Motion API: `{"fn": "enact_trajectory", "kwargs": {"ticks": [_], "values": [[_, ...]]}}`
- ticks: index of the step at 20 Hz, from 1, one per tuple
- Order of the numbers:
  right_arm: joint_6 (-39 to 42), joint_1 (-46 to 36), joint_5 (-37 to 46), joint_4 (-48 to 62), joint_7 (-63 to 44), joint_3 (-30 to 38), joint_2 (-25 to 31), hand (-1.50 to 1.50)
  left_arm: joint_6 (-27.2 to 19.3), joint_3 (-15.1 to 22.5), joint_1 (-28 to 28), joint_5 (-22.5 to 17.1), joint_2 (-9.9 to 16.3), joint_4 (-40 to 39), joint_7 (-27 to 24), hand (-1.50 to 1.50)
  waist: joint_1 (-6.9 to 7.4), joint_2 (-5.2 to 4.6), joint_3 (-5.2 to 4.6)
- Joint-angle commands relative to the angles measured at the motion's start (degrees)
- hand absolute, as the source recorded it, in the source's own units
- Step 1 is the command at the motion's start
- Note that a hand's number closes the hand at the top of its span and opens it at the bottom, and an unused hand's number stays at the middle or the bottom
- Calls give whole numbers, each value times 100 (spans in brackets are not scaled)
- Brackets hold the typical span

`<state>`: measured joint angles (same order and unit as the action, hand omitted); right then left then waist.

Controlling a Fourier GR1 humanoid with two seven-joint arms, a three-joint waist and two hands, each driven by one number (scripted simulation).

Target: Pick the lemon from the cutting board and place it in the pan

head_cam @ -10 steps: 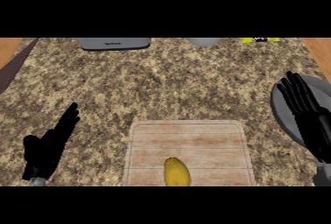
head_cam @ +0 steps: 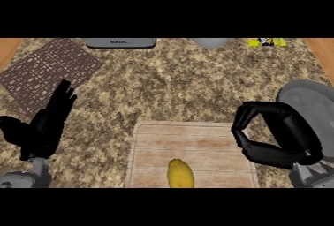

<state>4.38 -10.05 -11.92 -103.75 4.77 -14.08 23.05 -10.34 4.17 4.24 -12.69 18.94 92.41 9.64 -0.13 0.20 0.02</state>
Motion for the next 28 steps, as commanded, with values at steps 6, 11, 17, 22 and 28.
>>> {"fn": "enact_trajectory", "kwargs": {"ticks": [6, 11, 17, 22, 28], "values": [[223, 1615, 1386, -795, 1076, 347, 1200, -150, -115, -145, 18, -112, -259, 161, 103, 0, -58, 1, 0], [613, 818, 1779, -1325, 438, 291, 1478, -150, -57, -252, 538, -125, -290, -217, 246, 0, -14, -17, -6], [1237, -487, 2196, -1543, -1250, -350, 1548, -150, 161, -318, 406, -182, -132, 50, 353, 0, 108, -14, -15], [1728, -1013, 2934, -1679, -2175, -1175, 1374, -150, 150, -292, 389, -51, -336, -291, -2, 0, 73, -14, -12], [2943, -1809, 2856, -1066, -3260, -2177, 1053, -150, 61, -238, 556, 80, -348, -307, 154, 0, 126, -20, -17]]}}
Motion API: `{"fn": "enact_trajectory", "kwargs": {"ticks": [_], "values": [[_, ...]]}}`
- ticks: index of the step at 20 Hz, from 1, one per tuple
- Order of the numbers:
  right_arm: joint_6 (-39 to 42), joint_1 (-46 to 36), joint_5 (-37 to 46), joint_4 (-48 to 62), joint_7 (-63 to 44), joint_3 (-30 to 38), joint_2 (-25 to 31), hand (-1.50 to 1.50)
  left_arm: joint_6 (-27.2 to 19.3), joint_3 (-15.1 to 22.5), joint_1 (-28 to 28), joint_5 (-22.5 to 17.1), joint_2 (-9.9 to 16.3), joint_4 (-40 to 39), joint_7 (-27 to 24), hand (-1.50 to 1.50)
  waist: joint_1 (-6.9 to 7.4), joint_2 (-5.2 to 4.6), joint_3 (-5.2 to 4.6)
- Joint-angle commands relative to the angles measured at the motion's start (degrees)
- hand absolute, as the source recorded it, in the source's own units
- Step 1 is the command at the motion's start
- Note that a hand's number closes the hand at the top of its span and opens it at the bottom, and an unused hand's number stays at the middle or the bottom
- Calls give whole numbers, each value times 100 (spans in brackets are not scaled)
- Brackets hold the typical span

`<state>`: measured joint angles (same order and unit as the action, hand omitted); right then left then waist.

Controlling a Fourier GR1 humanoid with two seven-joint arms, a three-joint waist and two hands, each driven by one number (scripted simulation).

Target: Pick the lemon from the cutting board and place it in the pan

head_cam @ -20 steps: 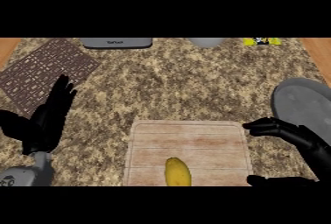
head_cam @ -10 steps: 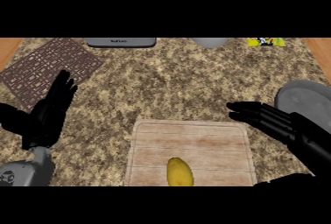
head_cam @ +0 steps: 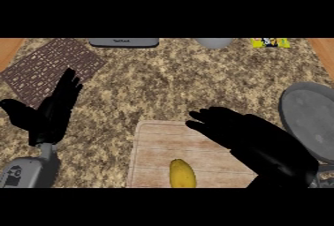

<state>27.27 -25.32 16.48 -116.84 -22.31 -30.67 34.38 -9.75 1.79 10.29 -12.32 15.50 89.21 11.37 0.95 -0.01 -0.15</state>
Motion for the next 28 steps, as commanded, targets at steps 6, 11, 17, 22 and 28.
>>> {"fn": "enact_trajectory", "kwargs": {"ticks": [6, 11, 17, 22, 28], "values": [[1532, -268, -62, -112, -1435, -840, -523, -150, 104, -263, 75, -18, 156, 128, 212, 0, -86, 10, 11], [1896, -141, 565, -518, -1592, -1079, -534, -150, 249, -269, -315, -29, -48, 77, -125, 0, -86, 6, 14], [2407, -375, 813, -879, -3026, -1568, -1450, -150, 329, -347, -260, -81, 61, 423, 225, 0, -75, 26, 9], [2442, -436, 1240, -295, -2761, -1447, -2210, -150, -10, -110, -138, 329, -268, 507, 410, 0, -78, 8, 13], [2483, 95, 1788, -169, -3184, -2106, -2491, -150, 406, -449, -324, 90, -79, 300, 90, 0, -101, 18, 12]]}}
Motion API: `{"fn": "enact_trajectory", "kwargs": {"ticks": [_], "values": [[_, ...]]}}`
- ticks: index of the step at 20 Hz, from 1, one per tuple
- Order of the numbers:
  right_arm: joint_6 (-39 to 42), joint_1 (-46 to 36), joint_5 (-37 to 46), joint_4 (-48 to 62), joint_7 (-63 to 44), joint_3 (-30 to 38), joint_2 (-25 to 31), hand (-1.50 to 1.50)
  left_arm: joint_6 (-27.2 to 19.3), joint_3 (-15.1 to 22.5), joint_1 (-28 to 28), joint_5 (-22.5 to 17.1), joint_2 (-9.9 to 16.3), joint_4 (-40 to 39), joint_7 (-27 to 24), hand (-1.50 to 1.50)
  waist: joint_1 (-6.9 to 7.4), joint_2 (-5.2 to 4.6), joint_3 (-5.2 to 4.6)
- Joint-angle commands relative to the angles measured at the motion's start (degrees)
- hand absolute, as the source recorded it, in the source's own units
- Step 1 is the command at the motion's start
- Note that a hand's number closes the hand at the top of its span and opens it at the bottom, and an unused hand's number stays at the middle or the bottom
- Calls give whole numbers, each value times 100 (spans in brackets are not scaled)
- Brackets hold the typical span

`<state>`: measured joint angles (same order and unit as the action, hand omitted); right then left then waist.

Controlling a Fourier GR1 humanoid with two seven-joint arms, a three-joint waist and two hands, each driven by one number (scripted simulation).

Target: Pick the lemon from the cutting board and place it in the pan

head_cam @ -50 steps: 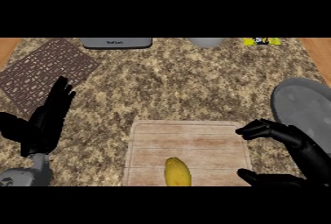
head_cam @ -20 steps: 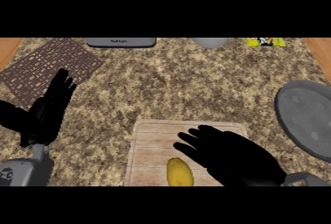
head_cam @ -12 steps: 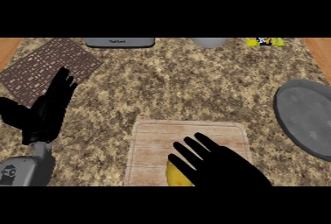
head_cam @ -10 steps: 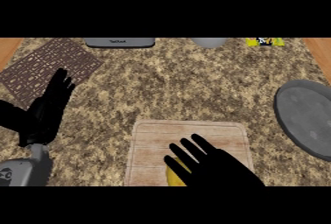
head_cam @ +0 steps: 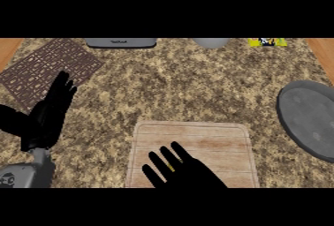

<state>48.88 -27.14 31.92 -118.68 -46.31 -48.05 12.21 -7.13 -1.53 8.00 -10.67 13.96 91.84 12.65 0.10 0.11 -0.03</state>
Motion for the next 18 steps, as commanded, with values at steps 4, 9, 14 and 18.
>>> {"fn": "enact_trajectory", "kwargs": {"ticks": [4, 9, 14, 18], "values": [[3, 112, 848, 761, -263, -409, -392, -150, -281, 198, 36, 334, -289, 70, 79, 0, 7, -4, 4], [-61, 355, 1178, 750, 528, 6, -65, -150, -159, 122, -125, 294, -295, 354, 260, 0, 10, -6, 5], [-275, 211, 1601, 1680, 870, -7, -495, -150, 196, -176, 203, 214, -142, -305, -53, 0, 8, -16, 3], [-193, 570, 1793, 1578, 1175, -5, -350, -150, 97, -192, 117, 237, -221, 129, 238, 0, 4, -8, 4]]}}
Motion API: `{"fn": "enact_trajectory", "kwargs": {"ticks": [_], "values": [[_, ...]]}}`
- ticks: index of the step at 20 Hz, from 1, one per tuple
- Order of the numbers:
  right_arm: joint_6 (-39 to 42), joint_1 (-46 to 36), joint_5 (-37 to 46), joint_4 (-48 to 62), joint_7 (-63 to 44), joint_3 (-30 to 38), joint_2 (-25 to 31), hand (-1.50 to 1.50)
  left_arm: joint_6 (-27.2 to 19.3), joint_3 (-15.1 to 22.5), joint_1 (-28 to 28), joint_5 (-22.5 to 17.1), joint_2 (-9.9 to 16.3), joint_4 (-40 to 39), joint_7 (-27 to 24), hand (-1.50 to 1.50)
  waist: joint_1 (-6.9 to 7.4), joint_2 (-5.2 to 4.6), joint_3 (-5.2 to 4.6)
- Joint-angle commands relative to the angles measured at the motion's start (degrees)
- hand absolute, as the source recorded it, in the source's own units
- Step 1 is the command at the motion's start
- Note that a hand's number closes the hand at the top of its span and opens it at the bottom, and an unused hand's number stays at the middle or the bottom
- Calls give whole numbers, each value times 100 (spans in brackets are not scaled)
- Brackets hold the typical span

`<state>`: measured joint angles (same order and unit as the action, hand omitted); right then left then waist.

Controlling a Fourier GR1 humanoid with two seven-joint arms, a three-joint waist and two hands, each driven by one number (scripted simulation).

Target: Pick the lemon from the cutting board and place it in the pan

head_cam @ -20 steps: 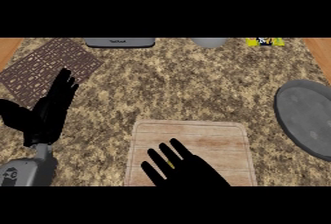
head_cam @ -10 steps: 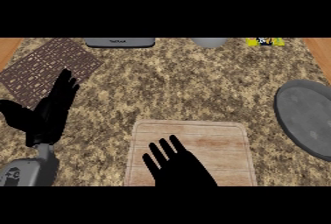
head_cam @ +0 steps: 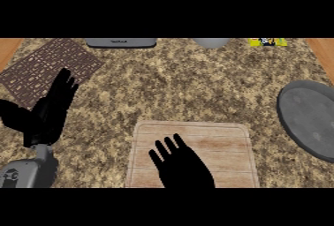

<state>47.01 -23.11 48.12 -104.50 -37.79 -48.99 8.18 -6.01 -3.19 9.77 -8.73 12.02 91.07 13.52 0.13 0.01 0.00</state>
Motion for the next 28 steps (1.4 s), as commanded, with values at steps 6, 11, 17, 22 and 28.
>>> {"fn": "enact_trajectory", "kwargs": {"ticks": [6, 11, 17, 22, 28], "values": [[-537, 496, 704, 194, 698, -102, 11, -150, 27, 35, -114, 263, -268, -284, -412, 0, -21, 1, 0], [-792, 387, 929, 1218, 1248, 132, -287, -150, 152, -87, -41, 157, -181, -118, -61, 0, -6, 0, 0], [-1235, 94, 1202, 1874, 1886, -37, -582, 150, 354, -348, 46, 24, 63, -54, 65, 0, 13, -5, 1], [-1226, -55, 1257, 1912, 1988, 225, -800, 150, 386, -276, -400, 149, -54, 192, -116, 0, 22, 0, 0], [-1621, 513, 1513, 1963, 2479, 323, -753, 150, 307, -441, 128, 65, 37, 256, 417, 0, -2, 2, 1]]}}
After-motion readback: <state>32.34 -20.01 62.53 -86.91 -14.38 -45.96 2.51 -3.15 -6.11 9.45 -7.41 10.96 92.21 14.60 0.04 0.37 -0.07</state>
